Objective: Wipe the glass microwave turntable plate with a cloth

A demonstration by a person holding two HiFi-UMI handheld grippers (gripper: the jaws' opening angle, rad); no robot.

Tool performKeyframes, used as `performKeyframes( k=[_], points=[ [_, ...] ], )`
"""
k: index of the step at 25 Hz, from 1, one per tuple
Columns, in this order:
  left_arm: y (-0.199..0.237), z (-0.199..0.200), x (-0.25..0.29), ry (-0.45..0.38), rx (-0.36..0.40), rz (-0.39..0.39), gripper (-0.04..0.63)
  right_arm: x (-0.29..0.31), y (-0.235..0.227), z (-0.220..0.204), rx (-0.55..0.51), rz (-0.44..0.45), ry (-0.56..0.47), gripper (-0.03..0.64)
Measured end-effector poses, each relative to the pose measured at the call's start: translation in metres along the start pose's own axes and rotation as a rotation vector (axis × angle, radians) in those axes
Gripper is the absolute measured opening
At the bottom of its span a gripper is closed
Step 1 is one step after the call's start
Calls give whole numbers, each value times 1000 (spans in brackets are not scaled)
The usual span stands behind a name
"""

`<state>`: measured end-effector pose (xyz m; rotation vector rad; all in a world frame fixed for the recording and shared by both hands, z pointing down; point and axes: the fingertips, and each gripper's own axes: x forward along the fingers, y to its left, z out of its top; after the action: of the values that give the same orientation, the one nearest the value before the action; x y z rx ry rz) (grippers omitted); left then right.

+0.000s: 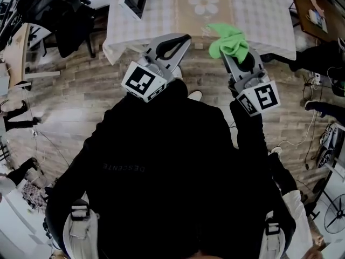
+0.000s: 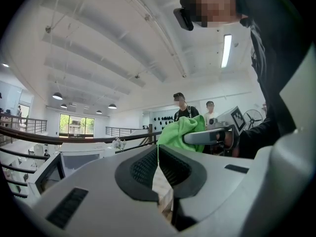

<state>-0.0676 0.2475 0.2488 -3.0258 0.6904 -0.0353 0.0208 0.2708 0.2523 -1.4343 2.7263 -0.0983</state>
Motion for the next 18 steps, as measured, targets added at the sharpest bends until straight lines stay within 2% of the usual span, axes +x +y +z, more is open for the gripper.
performKeyframes(
  k=[8,18],
  points=[
    [12,-4,28,1,-4,-22,23,13,-25,-8,-1,-1,33,109],
    [70,-19,83,-7,-38,-33,23,61,-78,-12,-31,12,100,112]
  ],
)
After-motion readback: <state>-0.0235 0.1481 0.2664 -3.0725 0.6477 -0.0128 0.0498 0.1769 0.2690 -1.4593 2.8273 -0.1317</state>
